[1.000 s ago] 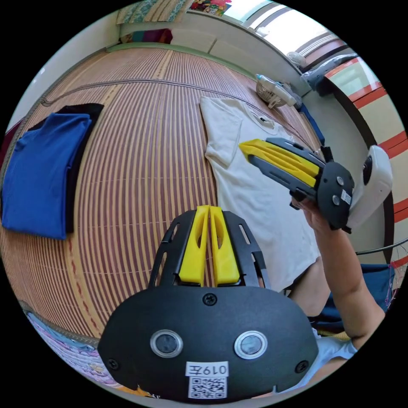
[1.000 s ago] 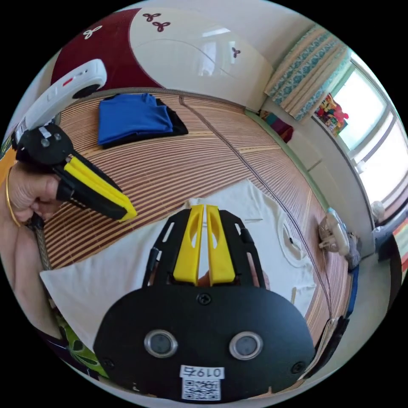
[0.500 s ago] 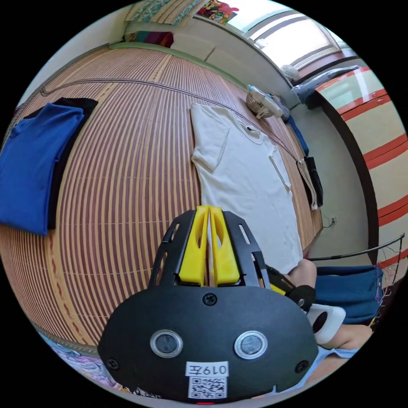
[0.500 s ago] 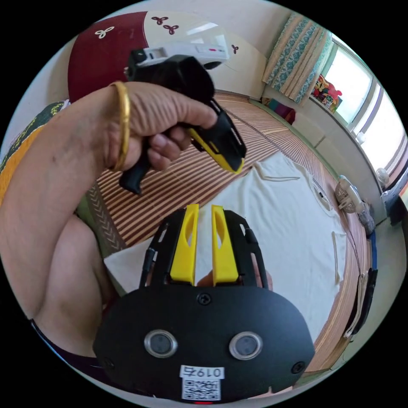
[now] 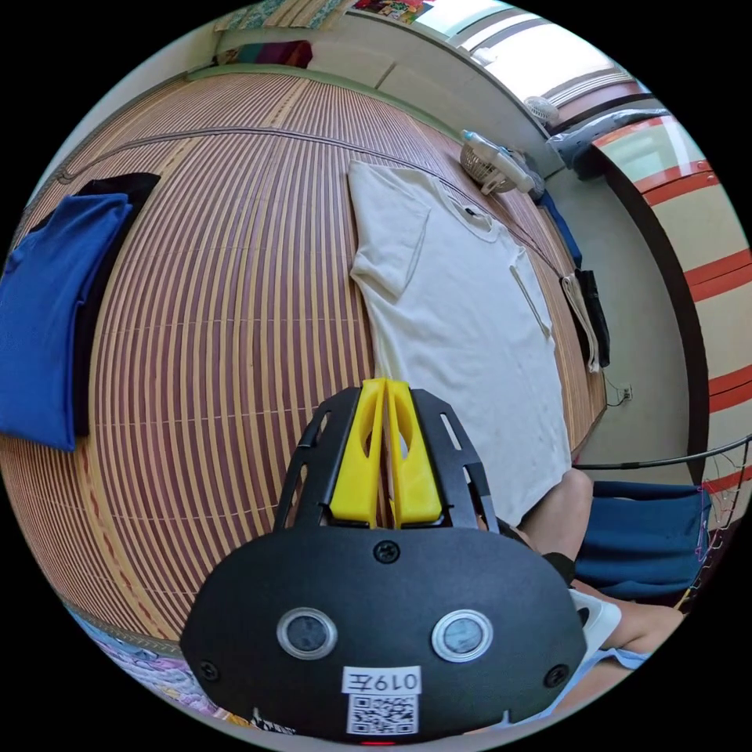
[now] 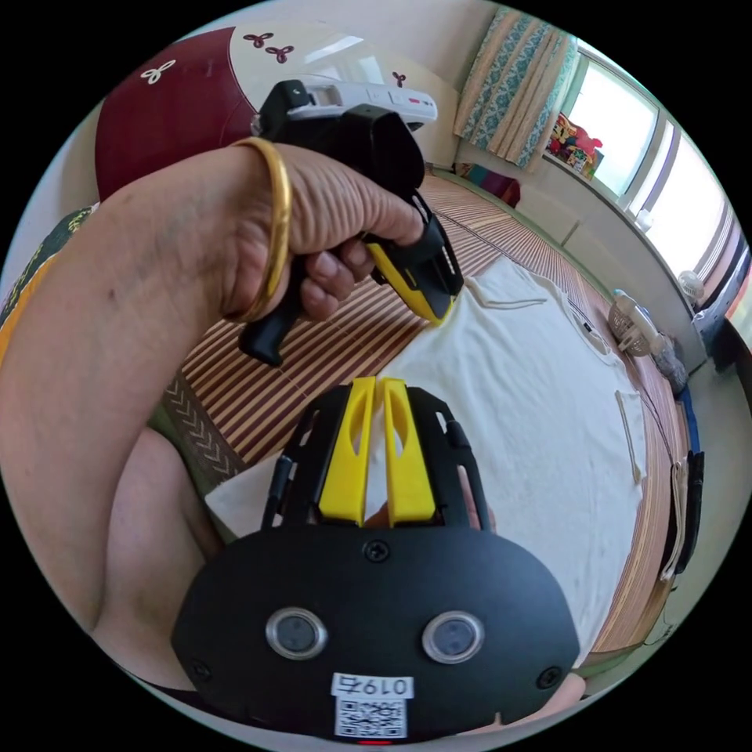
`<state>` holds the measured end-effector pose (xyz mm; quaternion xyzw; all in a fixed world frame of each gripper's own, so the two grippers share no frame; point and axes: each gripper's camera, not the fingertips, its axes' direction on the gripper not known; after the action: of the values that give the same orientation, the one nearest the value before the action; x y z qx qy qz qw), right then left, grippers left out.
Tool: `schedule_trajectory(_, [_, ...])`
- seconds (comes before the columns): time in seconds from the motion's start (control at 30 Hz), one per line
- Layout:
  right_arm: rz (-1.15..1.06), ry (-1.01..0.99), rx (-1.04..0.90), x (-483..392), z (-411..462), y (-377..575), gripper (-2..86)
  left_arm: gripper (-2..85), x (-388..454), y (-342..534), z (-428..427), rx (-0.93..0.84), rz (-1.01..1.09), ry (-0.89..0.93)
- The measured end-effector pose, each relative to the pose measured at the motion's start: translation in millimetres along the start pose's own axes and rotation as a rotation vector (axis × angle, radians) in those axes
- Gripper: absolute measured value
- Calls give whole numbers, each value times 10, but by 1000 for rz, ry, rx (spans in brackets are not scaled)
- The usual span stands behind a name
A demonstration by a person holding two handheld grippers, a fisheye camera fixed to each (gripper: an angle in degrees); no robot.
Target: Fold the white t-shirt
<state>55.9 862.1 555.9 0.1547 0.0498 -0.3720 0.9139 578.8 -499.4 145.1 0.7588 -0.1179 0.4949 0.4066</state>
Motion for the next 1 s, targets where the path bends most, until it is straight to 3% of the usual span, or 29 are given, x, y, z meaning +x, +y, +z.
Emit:
schedule_trajectory(0.43, [-89, 99, 5, -542, -163, 133, 4, 9, -29, 13, -11, 8, -14, -56])
schedule_trajectory(1.0, [-151, 174, 24, -987, -340, 278, 7, 11, -262, 32, 39, 21, -46, 38])
